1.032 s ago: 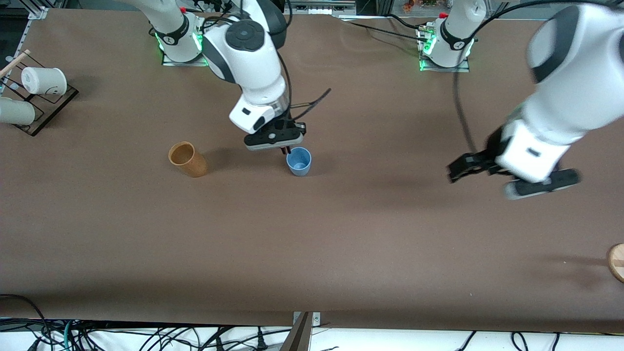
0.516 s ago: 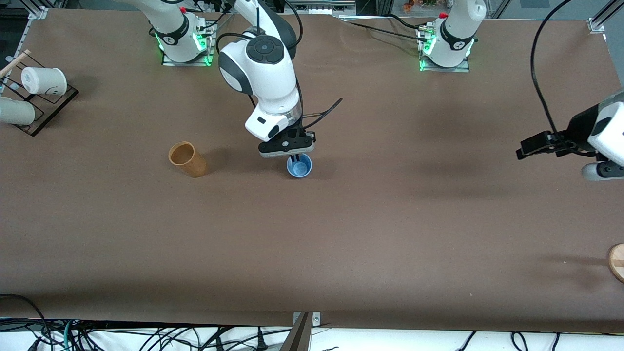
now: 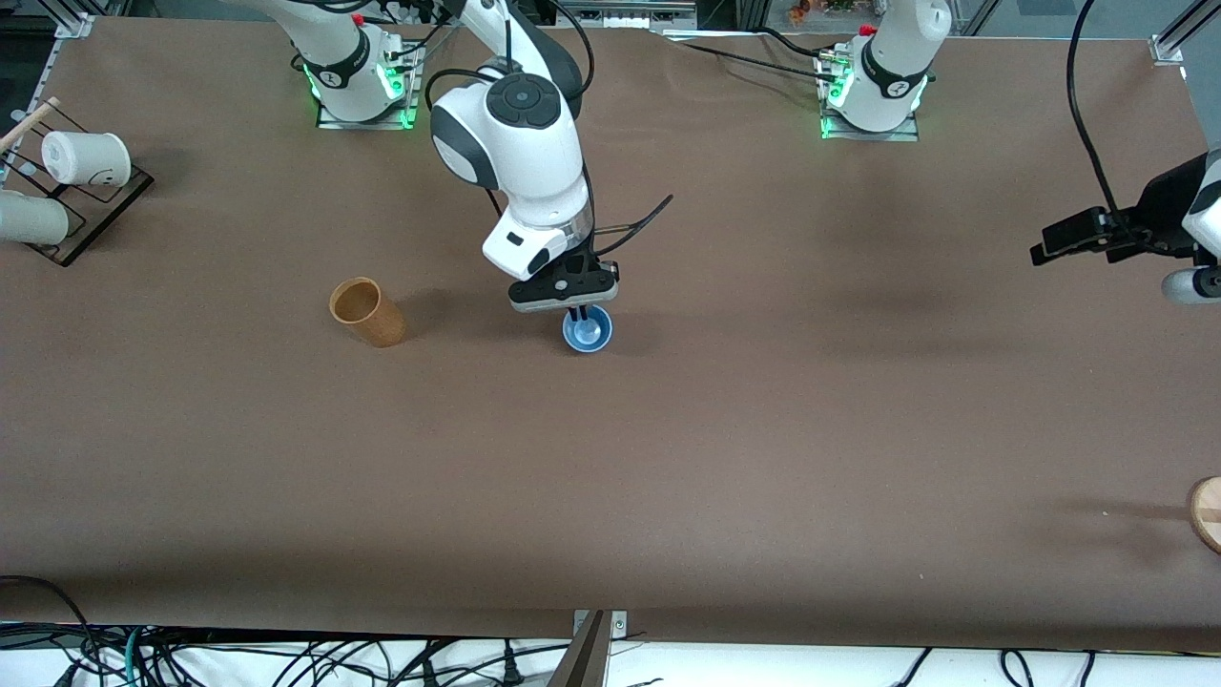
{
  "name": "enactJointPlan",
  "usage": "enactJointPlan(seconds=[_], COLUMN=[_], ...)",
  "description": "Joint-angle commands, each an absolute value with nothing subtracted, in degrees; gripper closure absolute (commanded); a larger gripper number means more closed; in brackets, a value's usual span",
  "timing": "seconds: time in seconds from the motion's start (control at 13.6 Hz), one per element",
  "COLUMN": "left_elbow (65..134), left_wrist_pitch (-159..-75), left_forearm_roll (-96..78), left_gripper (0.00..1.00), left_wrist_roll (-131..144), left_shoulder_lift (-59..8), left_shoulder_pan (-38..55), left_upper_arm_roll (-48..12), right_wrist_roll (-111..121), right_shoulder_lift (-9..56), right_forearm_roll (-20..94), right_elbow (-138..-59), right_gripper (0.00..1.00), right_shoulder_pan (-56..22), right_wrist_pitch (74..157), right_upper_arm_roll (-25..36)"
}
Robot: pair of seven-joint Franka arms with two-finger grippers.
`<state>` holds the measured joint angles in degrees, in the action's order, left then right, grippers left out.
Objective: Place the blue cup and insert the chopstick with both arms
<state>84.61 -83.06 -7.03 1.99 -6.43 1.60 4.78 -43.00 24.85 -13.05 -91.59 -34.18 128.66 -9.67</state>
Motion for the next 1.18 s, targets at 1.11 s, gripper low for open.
enactJointPlan(seconds=[1.11], left_elbow=[86.0], left_wrist_pitch=[-81.0], left_forearm_roll=[-1.9], left_gripper=[0.0], left_wrist_roll=[1.8], left_shoulder_lift=[-3.8], left_shoulder_pan=[0.8], left_upper_arm_roll=[-2.2], right_wrist_roll=[-44.1], right_shoulder_lift=[30.1], right_forearm_roll=[-14.7], right_elbow=[-87.8], right_gripper=[0.73], right_shoulder_pan=[-34.5], right_wrist_pitch=[131.1], right_upper_arm_roll=[-9.1])
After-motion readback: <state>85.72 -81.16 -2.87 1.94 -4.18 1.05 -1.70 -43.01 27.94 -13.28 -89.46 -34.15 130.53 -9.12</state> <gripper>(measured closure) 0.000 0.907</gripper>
